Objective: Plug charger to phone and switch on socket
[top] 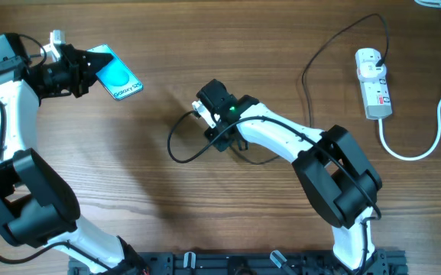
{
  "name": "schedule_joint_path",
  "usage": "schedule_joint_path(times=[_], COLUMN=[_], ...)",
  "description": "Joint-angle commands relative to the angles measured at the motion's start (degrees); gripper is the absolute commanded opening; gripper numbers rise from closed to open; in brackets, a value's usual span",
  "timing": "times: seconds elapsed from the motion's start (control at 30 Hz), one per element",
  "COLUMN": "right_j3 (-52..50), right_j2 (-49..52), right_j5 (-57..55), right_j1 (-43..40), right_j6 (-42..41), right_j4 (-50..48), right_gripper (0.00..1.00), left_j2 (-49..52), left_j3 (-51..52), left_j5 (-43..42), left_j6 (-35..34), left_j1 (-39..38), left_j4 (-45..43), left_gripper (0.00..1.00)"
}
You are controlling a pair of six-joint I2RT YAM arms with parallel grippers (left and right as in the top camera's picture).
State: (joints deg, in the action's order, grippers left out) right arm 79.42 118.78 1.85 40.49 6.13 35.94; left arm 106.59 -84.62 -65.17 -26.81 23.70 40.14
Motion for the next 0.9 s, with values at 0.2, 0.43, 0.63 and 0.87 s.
schedule_joint_path(times=[0.2,0.43,0.63,0.87], right_j3=[-0.52,-0.57,-0.28,1.38], right_j2=[-22.05,-25.99,-26.45,-30.4], right_j5=[36.65,43.41,42.86,33.73], right_j1=[-10.91,-10.58,-6.88,-6.58], right_j6=[-4.2,-11.58,-18.64,-24.09], right_j4=[13.33,22.05,15.76,18.47], right_gripper=[0.04,0.04,0.04,0.04], left_j2=[-1.6,-1.6,-1.6,-1.6], left_j3=[-0.35,-0.35,-0.35,-0.35], left_j5=[-14.12,-11.13,-3.85,-1.27], left_j6=[1.11,-7.54,-20.63,-12.79], left_j1=[-2.71,-12.24,-19.45,-23.41], left_j4=[-4.94,-12.85,-17.57,-13.27], left_gripper=[0.04,0.04,0.04,0.04])
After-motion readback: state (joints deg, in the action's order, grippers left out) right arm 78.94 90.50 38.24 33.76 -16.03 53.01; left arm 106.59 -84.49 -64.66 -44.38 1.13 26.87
